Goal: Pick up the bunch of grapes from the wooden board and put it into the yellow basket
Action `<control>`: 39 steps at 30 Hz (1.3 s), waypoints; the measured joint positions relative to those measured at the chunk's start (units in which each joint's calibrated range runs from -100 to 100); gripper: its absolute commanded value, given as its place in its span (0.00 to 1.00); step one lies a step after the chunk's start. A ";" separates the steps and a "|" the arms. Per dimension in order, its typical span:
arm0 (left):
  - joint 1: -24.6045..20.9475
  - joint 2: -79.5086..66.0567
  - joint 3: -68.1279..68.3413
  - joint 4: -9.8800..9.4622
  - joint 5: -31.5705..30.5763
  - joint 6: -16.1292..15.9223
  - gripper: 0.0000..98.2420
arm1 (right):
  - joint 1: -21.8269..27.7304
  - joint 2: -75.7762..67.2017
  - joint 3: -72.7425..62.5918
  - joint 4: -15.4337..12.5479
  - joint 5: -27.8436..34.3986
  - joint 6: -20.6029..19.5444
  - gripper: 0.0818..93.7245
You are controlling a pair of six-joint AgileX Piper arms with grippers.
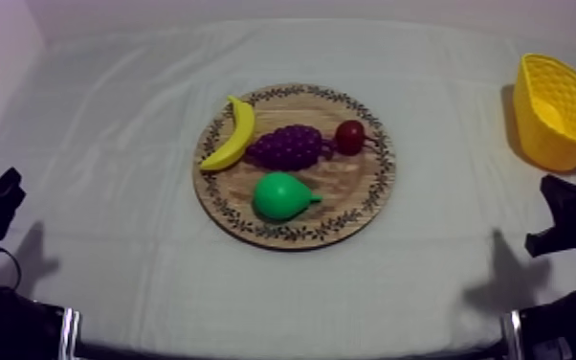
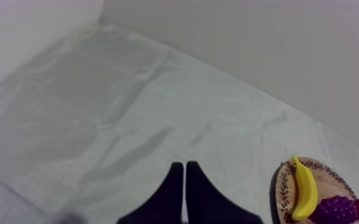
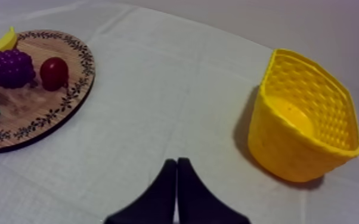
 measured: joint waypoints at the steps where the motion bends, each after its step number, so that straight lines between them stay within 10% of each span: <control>1: 0.00 0.00 0.00 0.00 0.00 0.00 0.00 | 0.00 0.00 0.00 0.00 0.00 0.00 0.00; 39: 0.00 0.00 0.00 0.00 0.00 0.00 0.00 | 0.00 0.00 0.00 0.00 0.02 1.85 0.01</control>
